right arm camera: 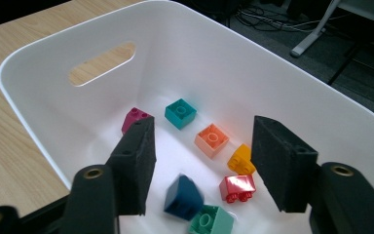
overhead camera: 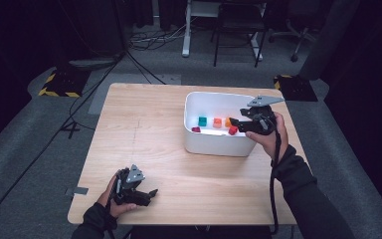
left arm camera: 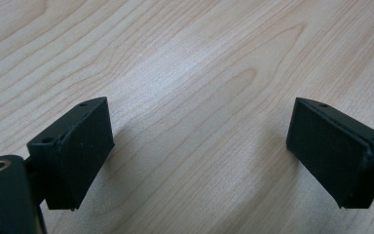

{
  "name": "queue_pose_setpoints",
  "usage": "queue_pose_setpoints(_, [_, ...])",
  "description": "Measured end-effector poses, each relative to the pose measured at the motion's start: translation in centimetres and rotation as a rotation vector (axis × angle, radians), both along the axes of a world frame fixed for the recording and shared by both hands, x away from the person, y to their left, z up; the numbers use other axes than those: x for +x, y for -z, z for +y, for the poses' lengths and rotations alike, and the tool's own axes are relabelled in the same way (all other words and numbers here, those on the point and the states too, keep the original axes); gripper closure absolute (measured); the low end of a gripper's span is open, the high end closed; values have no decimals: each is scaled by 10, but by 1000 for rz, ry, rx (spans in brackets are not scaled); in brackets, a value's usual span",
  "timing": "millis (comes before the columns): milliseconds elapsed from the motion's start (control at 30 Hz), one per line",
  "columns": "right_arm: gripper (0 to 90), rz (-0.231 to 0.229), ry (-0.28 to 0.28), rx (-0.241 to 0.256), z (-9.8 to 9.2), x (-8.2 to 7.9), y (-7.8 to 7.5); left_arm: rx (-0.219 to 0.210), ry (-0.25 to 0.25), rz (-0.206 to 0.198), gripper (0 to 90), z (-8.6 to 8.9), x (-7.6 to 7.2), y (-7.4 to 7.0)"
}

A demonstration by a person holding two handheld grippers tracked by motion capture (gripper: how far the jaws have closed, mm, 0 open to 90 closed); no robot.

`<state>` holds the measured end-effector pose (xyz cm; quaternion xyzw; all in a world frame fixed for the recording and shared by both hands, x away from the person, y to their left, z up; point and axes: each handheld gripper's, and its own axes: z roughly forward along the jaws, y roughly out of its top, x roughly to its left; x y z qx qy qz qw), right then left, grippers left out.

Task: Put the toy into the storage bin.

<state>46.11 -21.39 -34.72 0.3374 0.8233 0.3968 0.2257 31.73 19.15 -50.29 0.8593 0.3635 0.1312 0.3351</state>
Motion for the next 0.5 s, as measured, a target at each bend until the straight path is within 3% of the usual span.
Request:
queue_pose_setpoints(100, [443,-6,0,23,-5,-4,-3,-1,-1,-1,101,0,0,0])
queue_pose_setpoints(500, [352,-56,-24,37,-20,-25,-7,0,0,0,101,0,0,0])
